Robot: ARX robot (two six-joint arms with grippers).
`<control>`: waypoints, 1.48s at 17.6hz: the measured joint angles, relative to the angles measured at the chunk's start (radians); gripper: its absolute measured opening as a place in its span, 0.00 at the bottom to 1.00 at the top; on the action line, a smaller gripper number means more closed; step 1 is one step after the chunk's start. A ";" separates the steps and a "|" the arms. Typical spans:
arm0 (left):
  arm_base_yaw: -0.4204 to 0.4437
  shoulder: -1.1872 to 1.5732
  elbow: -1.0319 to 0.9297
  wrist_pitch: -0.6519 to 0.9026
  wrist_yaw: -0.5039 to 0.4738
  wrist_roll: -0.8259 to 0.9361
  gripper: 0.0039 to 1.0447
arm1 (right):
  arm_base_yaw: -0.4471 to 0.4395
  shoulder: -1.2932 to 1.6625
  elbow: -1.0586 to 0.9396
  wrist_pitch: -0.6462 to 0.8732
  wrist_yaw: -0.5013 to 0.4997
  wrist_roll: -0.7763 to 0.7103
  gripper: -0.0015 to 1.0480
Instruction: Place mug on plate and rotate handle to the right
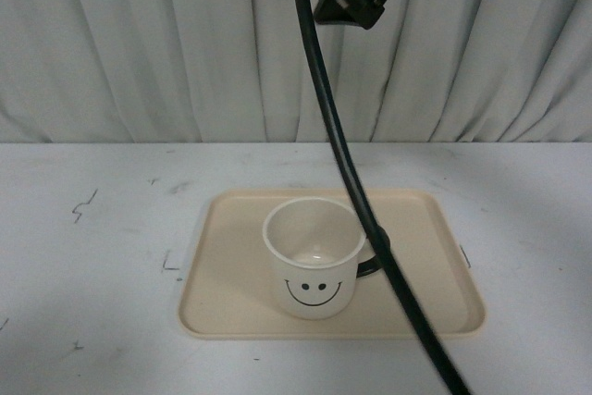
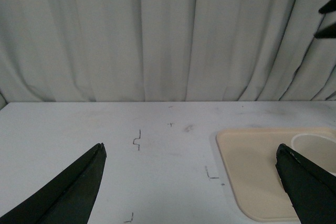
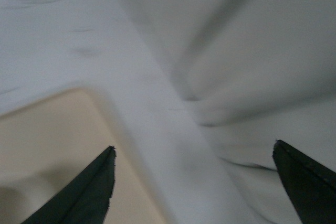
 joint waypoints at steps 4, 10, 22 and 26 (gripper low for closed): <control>0.000 0.000 0.000 0.000 -0.003 0.000 0.94 | -0.064 -0.355 -0.891 1.062 0.473 0.566 0.42; 0.000 0.000 0.000 0.000 0.000 0.000 0.94 | -0.147 -0.623 -1.417 1.390 0.399 0.676 0.02; 0.000 0.000 0.000 0.000 -0.001 0.000 0.94 | -0.317 -1.049 -1.836 1.426 0.244 0.682 0.02; 0.000 0.000 0.000 0.000 -0.001 0.000 0.94 | -0.329 -1.250 -1.903 1.266 0.237 0.683 0.02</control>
